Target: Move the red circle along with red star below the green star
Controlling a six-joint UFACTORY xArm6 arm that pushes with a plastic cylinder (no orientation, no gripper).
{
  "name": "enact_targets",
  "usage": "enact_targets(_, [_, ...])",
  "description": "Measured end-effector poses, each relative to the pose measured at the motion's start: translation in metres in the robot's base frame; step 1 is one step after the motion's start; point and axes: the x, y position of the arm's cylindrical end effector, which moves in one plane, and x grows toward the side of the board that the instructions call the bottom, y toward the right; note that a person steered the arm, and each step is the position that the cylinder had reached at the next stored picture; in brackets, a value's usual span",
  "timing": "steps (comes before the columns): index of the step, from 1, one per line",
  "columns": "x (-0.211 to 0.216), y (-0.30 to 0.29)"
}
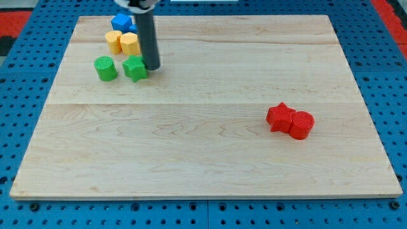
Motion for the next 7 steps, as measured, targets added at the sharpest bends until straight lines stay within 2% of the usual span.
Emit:
enact_targets(1, [-0.002, -0.024])
enact_targets(2, [0.016, 0.045])
enact_targets(3, [0.052, 0.178])
enact_targets(4, [0.06, 0.3])
enact_targets(5, [0.105, 0.362])
enact_targets(6, [0.151, 0.373])
enact_targets(7, [0.163, 0.367])
